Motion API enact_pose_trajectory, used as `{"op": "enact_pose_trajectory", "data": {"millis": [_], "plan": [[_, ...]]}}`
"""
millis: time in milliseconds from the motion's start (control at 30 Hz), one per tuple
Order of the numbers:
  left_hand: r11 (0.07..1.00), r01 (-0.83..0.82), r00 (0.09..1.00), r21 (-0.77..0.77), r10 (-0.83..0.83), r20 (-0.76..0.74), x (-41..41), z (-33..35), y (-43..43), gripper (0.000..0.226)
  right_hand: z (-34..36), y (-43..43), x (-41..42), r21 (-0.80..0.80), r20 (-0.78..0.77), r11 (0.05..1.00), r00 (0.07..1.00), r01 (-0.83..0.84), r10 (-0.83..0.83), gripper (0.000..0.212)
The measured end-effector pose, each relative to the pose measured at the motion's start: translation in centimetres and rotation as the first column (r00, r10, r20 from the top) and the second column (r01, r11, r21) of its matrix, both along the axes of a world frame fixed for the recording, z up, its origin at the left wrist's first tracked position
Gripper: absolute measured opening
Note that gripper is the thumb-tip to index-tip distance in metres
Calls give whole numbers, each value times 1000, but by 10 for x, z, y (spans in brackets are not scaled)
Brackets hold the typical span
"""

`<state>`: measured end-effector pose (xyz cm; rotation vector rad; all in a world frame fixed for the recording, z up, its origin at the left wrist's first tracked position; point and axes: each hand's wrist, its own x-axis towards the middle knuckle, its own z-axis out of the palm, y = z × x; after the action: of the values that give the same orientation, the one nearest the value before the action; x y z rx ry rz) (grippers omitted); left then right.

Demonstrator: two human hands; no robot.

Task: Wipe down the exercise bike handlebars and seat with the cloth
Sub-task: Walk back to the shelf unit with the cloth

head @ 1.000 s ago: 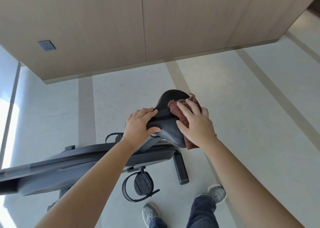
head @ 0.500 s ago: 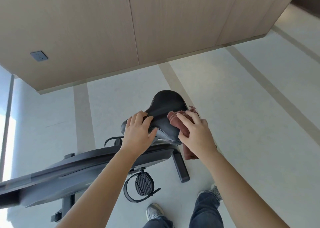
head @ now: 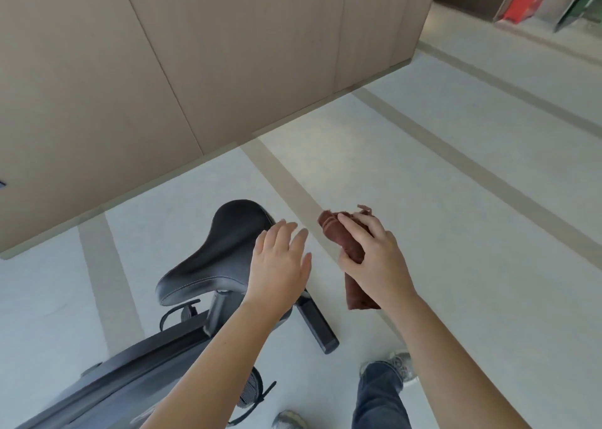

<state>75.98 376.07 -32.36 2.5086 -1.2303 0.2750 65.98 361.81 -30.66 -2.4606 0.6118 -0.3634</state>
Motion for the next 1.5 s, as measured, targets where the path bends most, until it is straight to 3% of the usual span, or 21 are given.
{"op": "enact_pose_trajectory", "data": {"millis": [333, 467, 533, 867, 1200, 1500], "plan": [[983, 181, 983, -10, -181, -12, -43, 16, -161, 49, 15, -131, -58, -32, 6, 969, 970, 245, -245, 57], [961, 276, 961, 13, -276, 0, -57, 23, -230, 39, 23, -195, -78, -23, 9, 941, 941, 337, -337, 57], [949, 314, 949, 38, -314, -14, -65, 30, -268, 46, 26, -229, -91, -2, 26, 925, 924, 380, -380, 57], [859, 512, 859, -20, -511, 28, -134, 58, -455, 47, 47, -386, -186, 68, 94, 796, 790, 602, -605, 55], [716, 697, 717, -33, -696, 48, -200, 62, -589, 48, 50, -479, -260, 103, 114, 648, 638, 754, -761, 54], [663, 743, 667, -91, -745, 20, -206, 43, -773, 41, 43, -637, -281, 69, 92, 530, 523, 845, -847, 53]]}}
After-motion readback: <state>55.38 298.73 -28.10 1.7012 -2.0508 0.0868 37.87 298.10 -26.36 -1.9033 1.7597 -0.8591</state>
